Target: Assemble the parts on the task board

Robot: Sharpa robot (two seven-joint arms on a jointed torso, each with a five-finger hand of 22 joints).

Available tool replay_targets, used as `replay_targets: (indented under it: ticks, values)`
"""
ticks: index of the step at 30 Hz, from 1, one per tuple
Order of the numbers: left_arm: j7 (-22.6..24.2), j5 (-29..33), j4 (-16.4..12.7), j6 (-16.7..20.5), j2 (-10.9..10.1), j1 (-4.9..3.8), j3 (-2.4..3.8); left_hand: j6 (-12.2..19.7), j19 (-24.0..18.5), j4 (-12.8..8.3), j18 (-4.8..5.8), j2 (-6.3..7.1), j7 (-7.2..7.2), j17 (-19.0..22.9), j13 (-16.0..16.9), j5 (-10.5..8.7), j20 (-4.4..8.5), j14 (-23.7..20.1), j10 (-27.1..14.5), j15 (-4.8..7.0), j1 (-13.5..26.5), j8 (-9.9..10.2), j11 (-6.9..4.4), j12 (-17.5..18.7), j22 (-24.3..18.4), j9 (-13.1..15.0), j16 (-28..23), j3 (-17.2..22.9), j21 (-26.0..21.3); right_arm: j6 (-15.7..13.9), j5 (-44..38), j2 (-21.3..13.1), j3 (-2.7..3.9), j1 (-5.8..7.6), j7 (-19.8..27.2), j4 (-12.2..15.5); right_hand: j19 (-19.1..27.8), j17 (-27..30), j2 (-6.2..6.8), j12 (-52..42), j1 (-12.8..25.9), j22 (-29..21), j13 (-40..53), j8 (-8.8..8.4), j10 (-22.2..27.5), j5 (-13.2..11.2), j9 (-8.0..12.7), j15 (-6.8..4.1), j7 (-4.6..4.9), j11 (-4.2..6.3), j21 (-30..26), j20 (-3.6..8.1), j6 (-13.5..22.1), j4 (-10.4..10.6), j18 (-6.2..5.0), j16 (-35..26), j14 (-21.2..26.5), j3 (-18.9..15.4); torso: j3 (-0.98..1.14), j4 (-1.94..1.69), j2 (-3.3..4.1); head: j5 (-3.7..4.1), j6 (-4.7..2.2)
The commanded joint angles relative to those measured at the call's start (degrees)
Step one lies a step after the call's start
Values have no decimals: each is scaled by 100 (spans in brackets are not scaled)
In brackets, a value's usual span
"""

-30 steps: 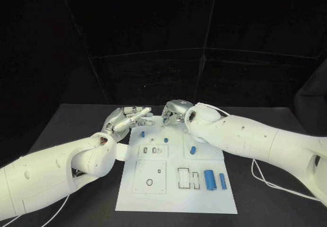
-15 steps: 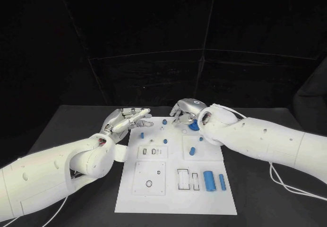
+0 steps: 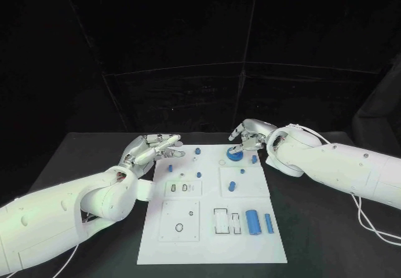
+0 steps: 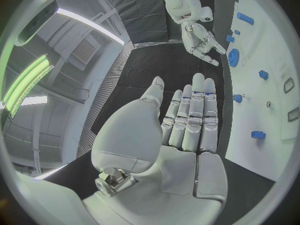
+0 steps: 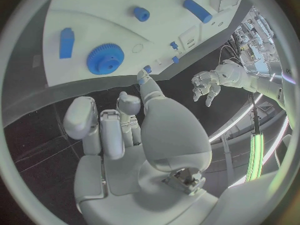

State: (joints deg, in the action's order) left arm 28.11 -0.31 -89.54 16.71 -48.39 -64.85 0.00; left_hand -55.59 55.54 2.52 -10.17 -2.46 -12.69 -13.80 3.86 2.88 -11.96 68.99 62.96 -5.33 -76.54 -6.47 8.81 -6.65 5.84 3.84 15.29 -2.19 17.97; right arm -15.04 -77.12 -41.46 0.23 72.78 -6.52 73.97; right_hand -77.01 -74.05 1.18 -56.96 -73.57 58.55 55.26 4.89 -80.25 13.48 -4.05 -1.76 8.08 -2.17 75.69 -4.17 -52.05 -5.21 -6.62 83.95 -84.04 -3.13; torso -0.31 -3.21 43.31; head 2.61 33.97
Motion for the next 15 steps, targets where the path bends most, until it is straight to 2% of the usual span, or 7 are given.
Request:
replay_targets:
  ticks: [1,3,6,9,15]
  values:
    - [-14,-26,2,-119,10,-10,4,27,-50,-18,-28,-51,16,-8,0,-3,3,-28,-29,-7,-9,21,2,-4,-8,5,-30,-11,-36,507,123,-24,9,15,-338,7,-75,-194,29,-574,-32,142,626,39,-73,84,3,17,15,-63,77,-18,40,99,100,81,-356,60,6,-3,10,35,-16]
    - [-33,-26,8,-143,15,-10,3,27,-50,-18,-28,-51,16,-8,0,-3,3,-28,-29,-7,-9,21,2,-4,-8,5,-30,-11,-36,614,-24,-23,10,15,-435,-12,-115,-331,36,-822,-53,245,892,55,-133,190,2,19,18,-65,131,-25,40,137,118,138,-378,80,10,-7,13,51,-19]
    - [-55,-26,14,-176,24,-10,-2,20,-50,-23,-29,-55,20,-10,2,-4,3,-29,-21,-6,-12,15,-1,-12,-10,7,-29,-14,-38,769,-194,-6,11,15,-572,-43,-133,-407,127,-1356,-66,323,1483,91,-235,316,5,40,35,-89,182,-48,64,302,131,173,-381,126,2,-25,13,76,-14]
    - [-67,-26,21,-196,27,-10,-14,20,-50,-23,-29,-55,20,-10,2,-4,3,-29,-21,-6,-12,15,-1,-12,-10,7,-29,-14,-38,861,-311,35,11,15,-690,-109,-137,-428,194,-1532,-76,357,1698,109,-258,298,8,59,52,-106,205,-63,97,447,134,183,-380,165,-3,-35,6,85,4]
    - [-76,-26,31,-208,28,-9,-25,20,-50,-23,-29,-55,20,-10,2,-4,3,-29,-21,-6,-12,15,-1,-12,-10,7,-29,-14,-38,907,-404,109,11,14,-770,-226,-145,-439,197,-1582,-77,382,1758,116,-269,280,8,63,56,-112,219,-68,106,498,138,187,-382,181,-7,-31,9,86,11]
